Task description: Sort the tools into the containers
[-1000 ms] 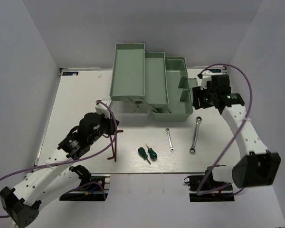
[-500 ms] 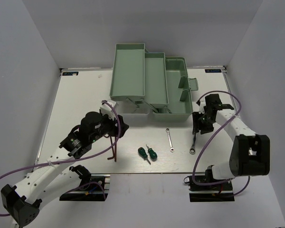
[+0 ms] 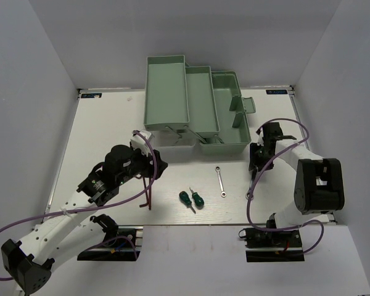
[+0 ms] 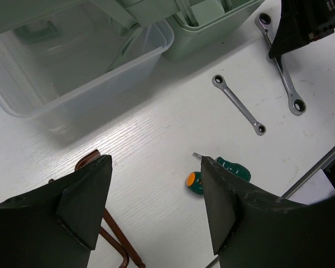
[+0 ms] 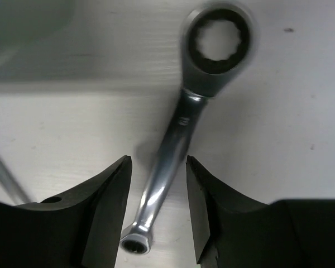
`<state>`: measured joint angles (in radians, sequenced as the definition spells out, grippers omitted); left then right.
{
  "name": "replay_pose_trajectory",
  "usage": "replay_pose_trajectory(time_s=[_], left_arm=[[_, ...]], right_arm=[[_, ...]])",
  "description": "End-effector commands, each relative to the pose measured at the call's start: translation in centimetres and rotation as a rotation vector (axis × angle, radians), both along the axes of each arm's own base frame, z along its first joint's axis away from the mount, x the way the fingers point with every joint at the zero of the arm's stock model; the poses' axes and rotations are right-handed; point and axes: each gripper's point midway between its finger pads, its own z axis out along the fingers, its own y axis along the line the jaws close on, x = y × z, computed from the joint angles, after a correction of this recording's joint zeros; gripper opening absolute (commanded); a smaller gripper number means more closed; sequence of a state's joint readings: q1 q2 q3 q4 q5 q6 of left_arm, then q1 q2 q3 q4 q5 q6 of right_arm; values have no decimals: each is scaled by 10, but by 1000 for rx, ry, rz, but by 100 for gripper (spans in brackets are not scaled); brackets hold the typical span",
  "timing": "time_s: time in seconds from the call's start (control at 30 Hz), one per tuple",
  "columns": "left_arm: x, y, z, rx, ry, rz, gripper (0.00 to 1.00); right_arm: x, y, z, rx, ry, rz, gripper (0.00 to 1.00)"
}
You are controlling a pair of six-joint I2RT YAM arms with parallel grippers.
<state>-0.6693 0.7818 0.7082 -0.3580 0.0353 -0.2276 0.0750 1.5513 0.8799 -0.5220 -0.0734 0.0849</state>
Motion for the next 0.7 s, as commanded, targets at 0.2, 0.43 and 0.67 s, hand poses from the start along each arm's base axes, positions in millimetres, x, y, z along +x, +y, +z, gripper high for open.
replay_pose_trajectory(time_s=[0.2, 0.43, 0.67], left_arm=[[0, -1, 5, -10, -16, -12, 75], [0, -1, 5, -10, -16, -12, 75], [-1, -2, 3, -13, -14, -21, 73]], right_arm=[[-19, -5, -9, 2, 14, -70, 50], [-31, -14, -19, -45, 56, -76, 50], [-38, -20, -36, -109, 130, -80, 46]])
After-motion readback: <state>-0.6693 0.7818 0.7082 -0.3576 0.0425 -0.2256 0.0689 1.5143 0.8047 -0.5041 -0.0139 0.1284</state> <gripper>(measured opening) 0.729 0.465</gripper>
